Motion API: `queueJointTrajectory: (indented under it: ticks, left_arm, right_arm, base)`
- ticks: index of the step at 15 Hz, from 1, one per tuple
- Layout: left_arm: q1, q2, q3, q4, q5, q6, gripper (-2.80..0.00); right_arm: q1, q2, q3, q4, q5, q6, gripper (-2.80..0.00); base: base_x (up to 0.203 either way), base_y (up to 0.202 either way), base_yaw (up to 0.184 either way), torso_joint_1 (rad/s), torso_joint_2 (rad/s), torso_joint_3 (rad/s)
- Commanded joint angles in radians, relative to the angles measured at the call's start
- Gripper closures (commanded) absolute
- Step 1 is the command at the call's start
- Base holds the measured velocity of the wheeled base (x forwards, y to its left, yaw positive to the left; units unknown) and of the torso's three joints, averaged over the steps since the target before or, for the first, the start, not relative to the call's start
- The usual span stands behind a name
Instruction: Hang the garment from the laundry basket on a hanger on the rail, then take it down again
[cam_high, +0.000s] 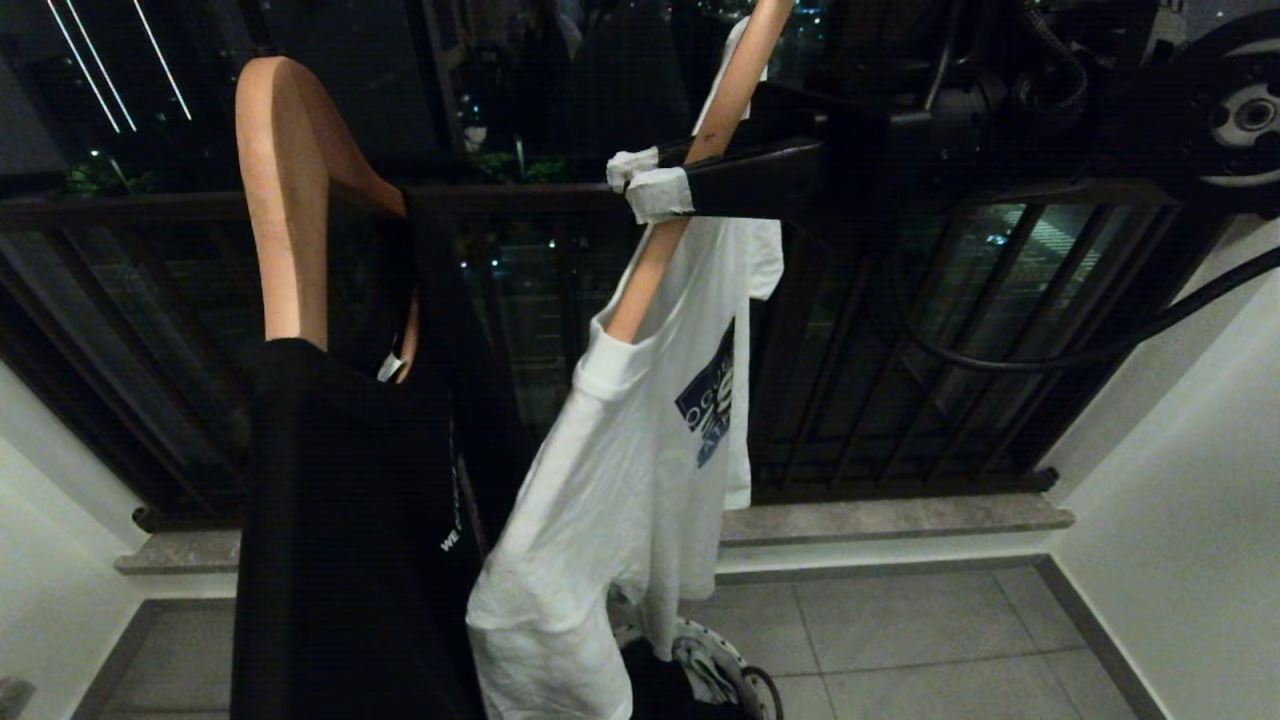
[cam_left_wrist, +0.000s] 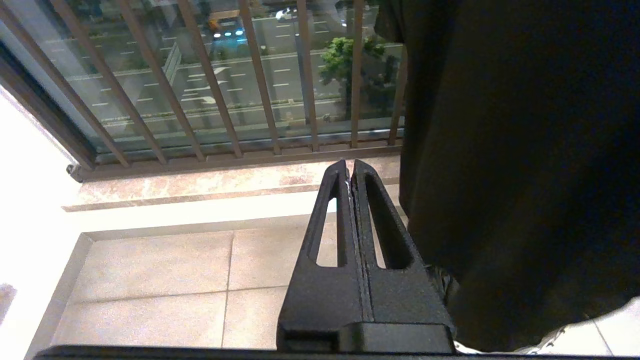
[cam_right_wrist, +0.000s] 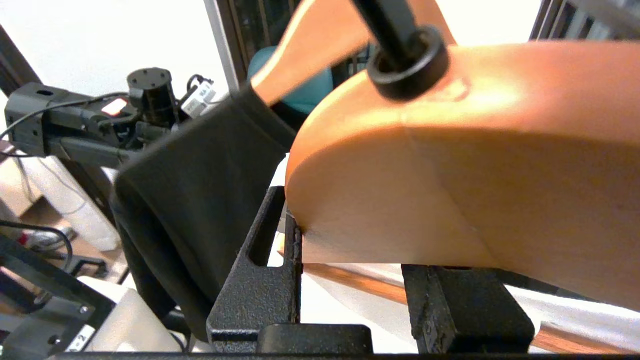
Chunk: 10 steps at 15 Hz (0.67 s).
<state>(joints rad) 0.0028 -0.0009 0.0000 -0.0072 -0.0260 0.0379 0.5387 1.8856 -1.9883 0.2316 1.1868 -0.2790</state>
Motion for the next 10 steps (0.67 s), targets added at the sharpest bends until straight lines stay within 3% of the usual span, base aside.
queueJointTrajectory:
  ticks: [1, 10]
  left_arm:
    - [0.0, -0.001, 0.003, 0.0, 0.0, 0.0, 0.0]
    - [0.0, -0.001, 0.003, 0.0, 0.0, 0.0, 0.0]
  right_arm:
    - [0.0, 0.03, 0.0, 0.002, 0.01, -0.002, 0.0]
    - [0.0, -0.004, 0.0, -0.012, 0.01, 0.0, 0.0]
  base:
    - [0.0, 0.0, 0.0, 0.0, 0.0, 0.0]
    - [0.0, 0.0, 0.0, 0.0, 0.0, 0.0]
